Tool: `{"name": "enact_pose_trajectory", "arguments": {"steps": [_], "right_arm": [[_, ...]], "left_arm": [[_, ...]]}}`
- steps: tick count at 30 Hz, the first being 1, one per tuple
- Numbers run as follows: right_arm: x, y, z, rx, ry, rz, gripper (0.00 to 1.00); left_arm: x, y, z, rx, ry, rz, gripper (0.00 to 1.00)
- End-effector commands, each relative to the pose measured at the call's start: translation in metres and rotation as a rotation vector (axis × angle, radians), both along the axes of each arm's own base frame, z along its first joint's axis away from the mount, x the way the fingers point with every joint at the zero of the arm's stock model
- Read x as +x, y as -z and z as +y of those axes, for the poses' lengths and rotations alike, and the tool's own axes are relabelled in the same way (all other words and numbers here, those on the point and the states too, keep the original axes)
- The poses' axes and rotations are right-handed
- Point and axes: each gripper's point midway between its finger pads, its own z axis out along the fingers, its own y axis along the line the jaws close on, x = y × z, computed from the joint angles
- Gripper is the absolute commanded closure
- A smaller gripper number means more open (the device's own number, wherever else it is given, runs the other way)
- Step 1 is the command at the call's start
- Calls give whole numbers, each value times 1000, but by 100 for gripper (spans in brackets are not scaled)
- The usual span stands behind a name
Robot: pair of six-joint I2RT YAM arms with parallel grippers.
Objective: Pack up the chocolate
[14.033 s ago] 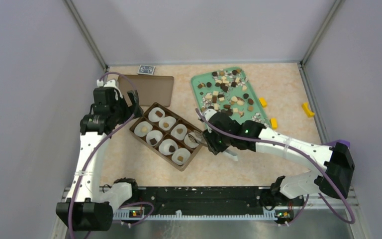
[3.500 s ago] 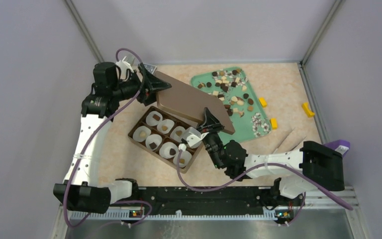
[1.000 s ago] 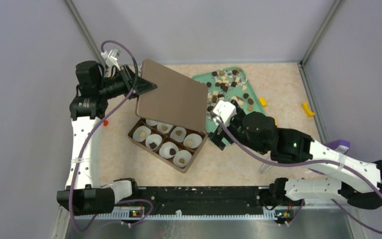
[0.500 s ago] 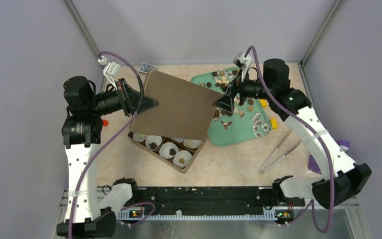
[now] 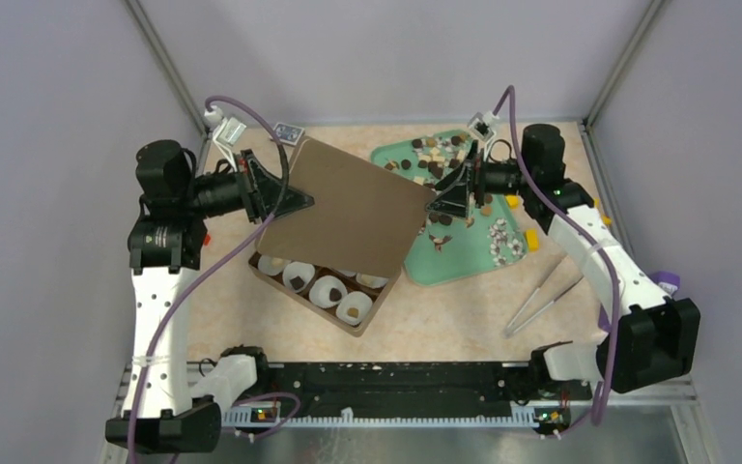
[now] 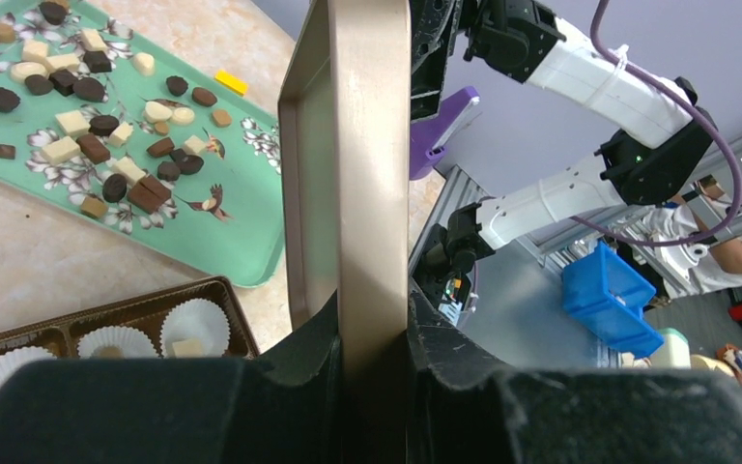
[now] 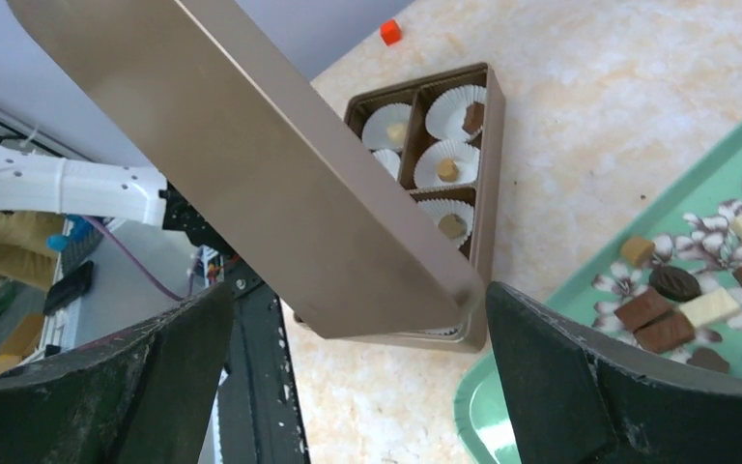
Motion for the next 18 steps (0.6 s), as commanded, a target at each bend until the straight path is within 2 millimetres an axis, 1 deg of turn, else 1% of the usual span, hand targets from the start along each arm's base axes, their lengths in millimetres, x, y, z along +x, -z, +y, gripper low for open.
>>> {"name": "enact_pose_trajectory", "arguments": {"steps": [1, 2, 3, 4, 6, 8, 11, 13, 18], "right_arm": [[-4, -33, -2, -45, -94, -212, 1], [-1, -34, -1, -64, -109, -228, 1], [-2, -34, 1, -59, -153, -230, 1], [-7, -39, 5, -31, -217, -236, 1], [-9, -44, 11, 32, -308, -226, 1], [-10, -45, 18, 89, -386, -200, 1], [-13, -41, 27, 130, -457, -151, 1], [-15, -38, 32, 138, -467, -128, 1], [-31, -26, 39, 170, -538, -133, 1]], "left_arm": [[-13, -4, -4, 14, 55, -83, 100], [-16, -5, -5, 13, 59, -88, 100], [-17, -5, -5, 13, 58, -89, 100], [-17, -5, -5, 13, 53, -90, 100], [-18, -5, -5, 12, 56, -85, 100], [-17, -5, -5, 10, 56, -76, 100], [-18, -6, -5, 6, 66, -73, 100], [-19, -8, -6, 4, 71, -79, 100], [-17, -9, -7, -10, 99, -64, 100]]}}
